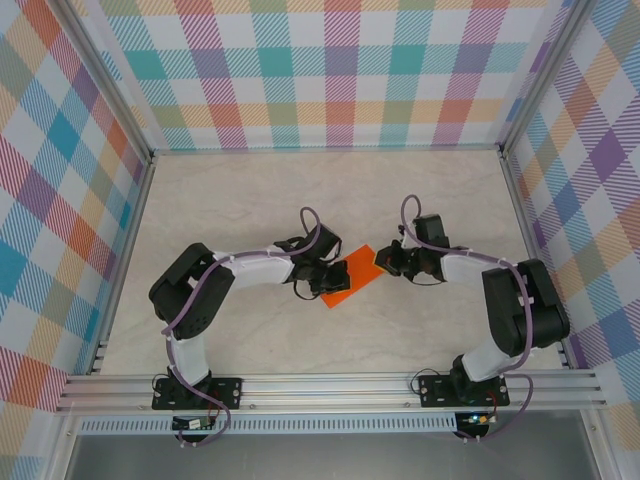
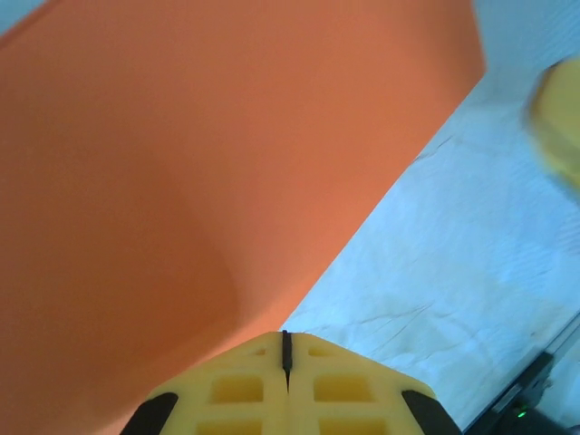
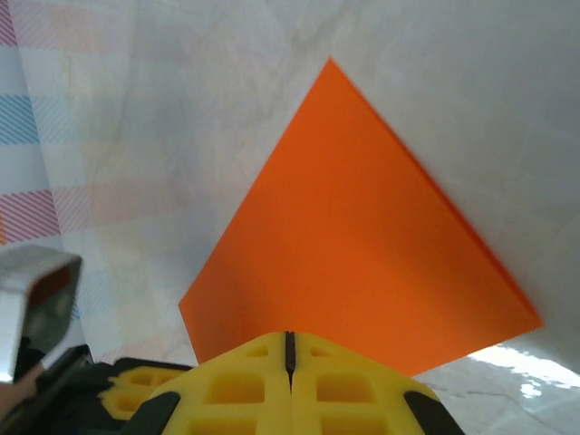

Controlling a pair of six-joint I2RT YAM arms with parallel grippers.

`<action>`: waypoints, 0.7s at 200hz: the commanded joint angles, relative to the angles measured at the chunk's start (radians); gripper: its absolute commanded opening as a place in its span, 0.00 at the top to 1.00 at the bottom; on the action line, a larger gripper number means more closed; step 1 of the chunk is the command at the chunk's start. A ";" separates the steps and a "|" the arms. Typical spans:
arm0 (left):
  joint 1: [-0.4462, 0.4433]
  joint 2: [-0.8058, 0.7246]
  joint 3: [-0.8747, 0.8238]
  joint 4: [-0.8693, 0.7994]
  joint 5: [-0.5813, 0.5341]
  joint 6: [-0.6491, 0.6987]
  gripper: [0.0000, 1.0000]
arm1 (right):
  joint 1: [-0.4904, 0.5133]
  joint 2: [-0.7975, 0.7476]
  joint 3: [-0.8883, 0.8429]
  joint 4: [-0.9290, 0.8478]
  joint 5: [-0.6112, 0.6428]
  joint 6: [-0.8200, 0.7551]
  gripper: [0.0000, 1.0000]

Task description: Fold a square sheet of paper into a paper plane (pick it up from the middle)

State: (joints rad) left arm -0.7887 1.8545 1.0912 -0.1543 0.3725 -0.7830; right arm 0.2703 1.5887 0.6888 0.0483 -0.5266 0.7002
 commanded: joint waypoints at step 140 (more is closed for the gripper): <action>-0.096 0.067 -0.146 0.369 -0.228 -0.428 1.00 | 0.006 0.187 0.008 -0.024 0.014 -0.008 1.00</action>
State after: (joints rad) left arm -0.8642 1.9190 0.9878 0.1841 0.2123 -1.1584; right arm 0.2714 1.7332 0.6968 0.0662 -0.5880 0.6994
